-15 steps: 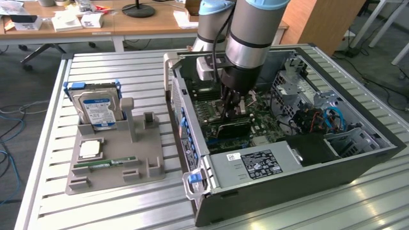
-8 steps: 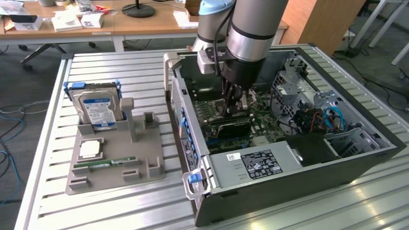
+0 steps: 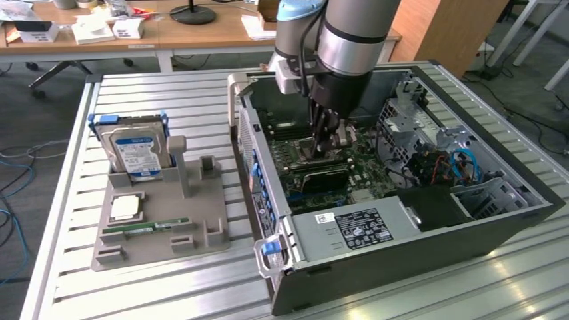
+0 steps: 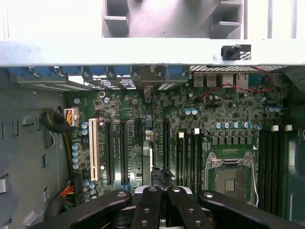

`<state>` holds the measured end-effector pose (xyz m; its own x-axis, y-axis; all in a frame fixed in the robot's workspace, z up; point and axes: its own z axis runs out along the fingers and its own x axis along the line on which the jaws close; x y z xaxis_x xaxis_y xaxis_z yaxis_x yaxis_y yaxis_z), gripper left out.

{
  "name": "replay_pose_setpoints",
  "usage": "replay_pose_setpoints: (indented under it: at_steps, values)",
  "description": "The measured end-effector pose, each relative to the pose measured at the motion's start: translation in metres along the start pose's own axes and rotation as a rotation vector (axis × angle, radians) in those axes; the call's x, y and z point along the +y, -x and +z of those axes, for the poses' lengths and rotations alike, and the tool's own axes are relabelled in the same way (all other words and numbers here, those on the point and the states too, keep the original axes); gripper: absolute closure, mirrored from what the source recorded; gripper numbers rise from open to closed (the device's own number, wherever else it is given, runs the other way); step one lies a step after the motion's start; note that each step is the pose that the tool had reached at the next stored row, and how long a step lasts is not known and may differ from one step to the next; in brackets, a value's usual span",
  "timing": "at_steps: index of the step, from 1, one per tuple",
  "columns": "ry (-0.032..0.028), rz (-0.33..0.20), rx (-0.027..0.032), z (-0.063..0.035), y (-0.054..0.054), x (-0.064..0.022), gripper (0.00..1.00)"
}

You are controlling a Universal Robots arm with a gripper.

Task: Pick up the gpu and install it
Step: 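Press down on the gpu until it lock into place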

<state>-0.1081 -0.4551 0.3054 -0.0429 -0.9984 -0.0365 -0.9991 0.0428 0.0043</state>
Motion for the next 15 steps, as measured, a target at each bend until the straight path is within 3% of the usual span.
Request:
replay_pose_setpoints:
  at_steps: [15]
  values:
    - [-0.0002, 0.0, 0.0004, -0.0007, 0.0002, -0.0036, 0.89]
